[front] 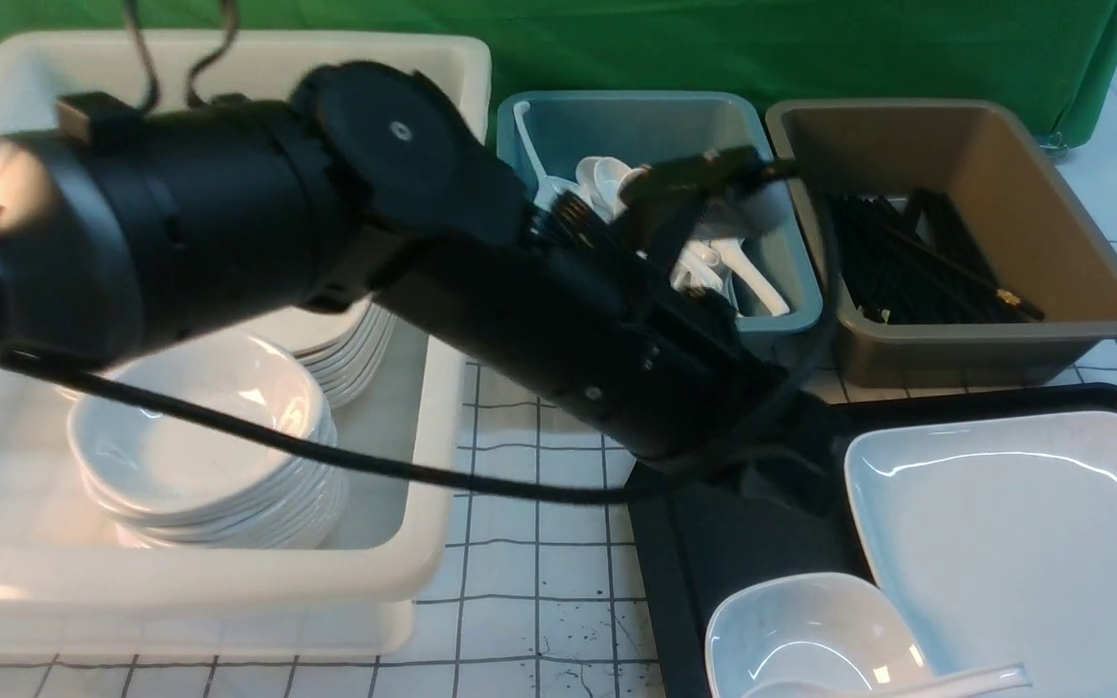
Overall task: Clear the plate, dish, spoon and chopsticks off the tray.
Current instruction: Use the left arm to grab a soup spoon from the plate
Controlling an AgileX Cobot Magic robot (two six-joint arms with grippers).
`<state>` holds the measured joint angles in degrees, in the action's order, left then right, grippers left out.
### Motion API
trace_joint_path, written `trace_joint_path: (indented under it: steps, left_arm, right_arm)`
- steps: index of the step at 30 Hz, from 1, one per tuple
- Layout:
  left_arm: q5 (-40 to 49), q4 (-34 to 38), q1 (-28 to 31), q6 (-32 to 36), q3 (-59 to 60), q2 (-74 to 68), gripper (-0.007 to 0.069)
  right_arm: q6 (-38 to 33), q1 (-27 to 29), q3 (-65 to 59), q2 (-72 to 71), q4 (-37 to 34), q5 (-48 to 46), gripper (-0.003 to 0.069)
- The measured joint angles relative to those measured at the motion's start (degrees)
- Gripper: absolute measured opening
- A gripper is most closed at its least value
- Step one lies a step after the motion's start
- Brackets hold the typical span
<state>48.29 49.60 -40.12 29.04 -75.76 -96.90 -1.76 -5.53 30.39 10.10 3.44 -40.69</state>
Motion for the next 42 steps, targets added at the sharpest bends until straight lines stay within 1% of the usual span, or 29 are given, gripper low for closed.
trace_joint_path:
  steps: [2,4,5,8,10,11,14,17,19,22,26,28,31,32,34,35,39,40,41,42]
  left_arm:
    - [0.89,-4.27,-3.81,-1.12,-3.39,-3.29,0.0047]
    - [1.18,-10.40,-6.96,-3.57,-8.14,-6.61,0.0078]
    - [1.18,-11.56,-7.56,-3.75,-9.06,-6.92,0.0085]
    - [0.51,-20.23,-11.92,-5.66,-15.91,-12.25,0.0163]
    - [0.08,-23.41,-14.08,-6.05,-19.01,-15.07,0.0221]
    - [-0.10,-25.05,-15.45,-6.02,-20.74,-16.86,0.0262]
    - [-1.43,-28.04,-18.52,-4.70,-23.31,-20.02,0.0359]
    - [-3.93,-31.15,-21.01,-1.40,-23.93,-22.32,0.0444]
    - [-5.25,-33.72,-22.18,-0.27,-23.99,-23.55,0.0484]
    - [-7.77,-37.19,-22.98,0.53,-24.04,-25.16,0.0519]
    - [-11.92,-39.18,-23.01,0.66,-24.04,-27.07,0.0529]
    - [-14.96,-39.57,-22.94,0.61,-24.04,-28.56,0.0530]
    - [-16.09,-39.93,-22.94,0.61,-24.04,-29.94,0.0518]
    - [-15.95,-39.99,-22.94,0.61,-24.04,-30.65,0.0492]
    - [-14.54,-40.05,-22.94,0.61,-24.04,-31.16,0.0417]
    - [-13.61,-40.05,-22.87,0.61,-24.04,-31.16,0.0368]
    - [-9.21,-40.05,-22.67,0.61,-25.49,-30.58,0.0134]
    - [-8.38,-40.17,-22.54,0.61,-26.04,-29.96,0.0091]
    - [-7.58,-40.26,-22.32,0.61,-26.87,-29.43,0.0076]
    - [-7.23,-40.31,-21.92,0.61,-27.91,-28.53,0.0077]
  right_arm:
    - [0.04,0.00,0.00,0.00,0.00,0.00,0.0178]
    - [0.04,0.00,0.00,0.00,0.00,0.00,0.0182]
    - [0.04,0.00,0.00,0.00,0.00,0.00,0.0182]
    - [0.04,0.00,0.00,0.00,0.00,0.00,0.0188]
    - [0.04,0.00,0.00,0.00,-0.05,0.00,0.0193]
    - [0.04,0.00,0.00,0.00,-0.05,-0.06,0.0195]
    - [0.04,0.00,0.00,0.00,-0.05,-0.97,0.0196]
    - [0.04,0.00,0.00,0.00,-0.05,-1.94,0.0198]
    - [0.04,0.00,0.00,0.00,-0.05,-2.41,0.0198]
    - [0.04,0.00,0.00,0.00,-0.05,-2.59,0.0199]
    - [0.04,0.00,0.00,0.00,-0.05,-2.59,0.0199]
    - [0.04,0.00,0.00,0.00,-0.05,-2.63,0.0199]
    - [0.11,0.00,0.00,0.00,-0.05,-2.63,0.0199]
    - [0.34,0.00,0.00,0.00,-0.05,-2.63,0.0199]
    - [1.76,0.00,0.00,0.00,-0.10,-2.63,0.0199]
    - [1.76,0.00,0.00,0.00,-0.10,-2.63,0.0199]
    - [2.80,0.00,0.00,0.00,-0.10,-2.63,0.0199]
    - [2.84,0.00,0.00,0.00,-0.10,-2.63,0.0199]
    - [2.84,0.00,0.00,0.00,-0.10,-2.63,0.0199]
    - [2.84,0.00,0.00,0.00,-0.10,-2.63,0.0199]
